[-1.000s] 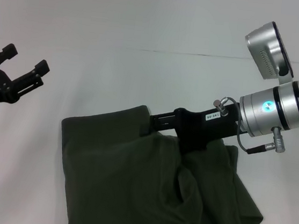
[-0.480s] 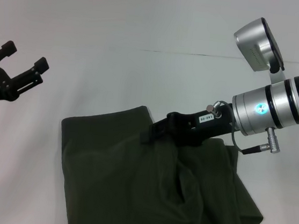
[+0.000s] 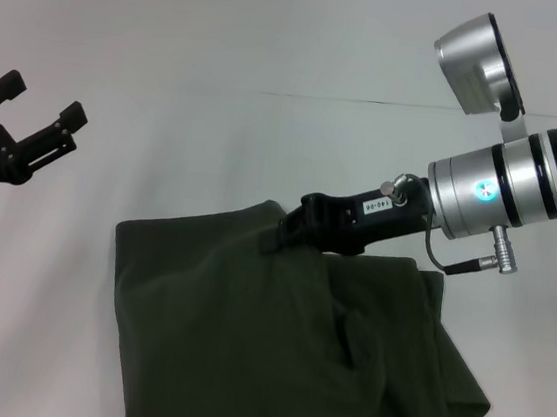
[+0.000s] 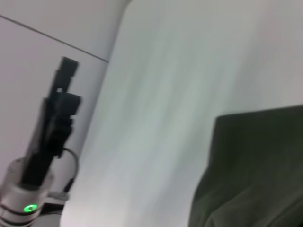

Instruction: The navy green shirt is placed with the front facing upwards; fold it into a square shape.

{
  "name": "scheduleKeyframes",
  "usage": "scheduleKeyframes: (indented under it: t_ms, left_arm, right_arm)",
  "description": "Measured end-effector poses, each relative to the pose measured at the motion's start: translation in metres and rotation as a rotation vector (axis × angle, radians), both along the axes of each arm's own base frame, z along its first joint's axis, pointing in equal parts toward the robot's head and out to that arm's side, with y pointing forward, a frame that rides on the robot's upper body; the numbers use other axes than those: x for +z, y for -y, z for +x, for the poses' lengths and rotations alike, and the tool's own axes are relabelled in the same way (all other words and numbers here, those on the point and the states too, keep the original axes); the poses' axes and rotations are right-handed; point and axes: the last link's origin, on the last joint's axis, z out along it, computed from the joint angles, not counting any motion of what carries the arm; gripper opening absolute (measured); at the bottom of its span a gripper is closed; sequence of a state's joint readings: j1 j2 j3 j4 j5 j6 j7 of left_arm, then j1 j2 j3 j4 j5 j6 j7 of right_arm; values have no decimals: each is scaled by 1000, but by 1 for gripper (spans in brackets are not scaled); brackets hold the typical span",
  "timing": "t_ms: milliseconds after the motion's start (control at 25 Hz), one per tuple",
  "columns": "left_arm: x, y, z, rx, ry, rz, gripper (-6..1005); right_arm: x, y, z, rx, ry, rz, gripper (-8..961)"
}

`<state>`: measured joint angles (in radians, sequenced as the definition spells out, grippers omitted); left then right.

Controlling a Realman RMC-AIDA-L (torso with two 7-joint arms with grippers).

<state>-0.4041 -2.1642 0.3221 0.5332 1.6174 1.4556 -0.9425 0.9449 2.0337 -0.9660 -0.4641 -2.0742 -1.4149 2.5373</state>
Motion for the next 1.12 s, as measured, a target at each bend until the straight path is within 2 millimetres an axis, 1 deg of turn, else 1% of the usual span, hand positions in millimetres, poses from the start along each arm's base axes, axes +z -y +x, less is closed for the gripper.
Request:
scheduleKeyframes:
  t_ms: [160, 280, 480, 920, 1120]
  left_arm:
    - [-1, 0, 0, 0, 4, -1, 938]
    - [0, -1, 1, -1, 7, 4, 938]
    - [0, 0, 2, -11, 14, 6, 939]
    - [-2, -2, 5, -13, 23, 3, 938]
    - [-4, -6, 8, -19, 22, -1, 934]
  right_arm:
    - [7, 0, -9, 50, -31, -2, 53]
    - [11, 2, -14, 95, -47, -13, 4]
    - [14, 12, -13, 140, -81, -48, 4]
    - [16, 38, 9, 199, -107, -128, 4]
    - [17, 48, 24, 205, -93, -155, 4]
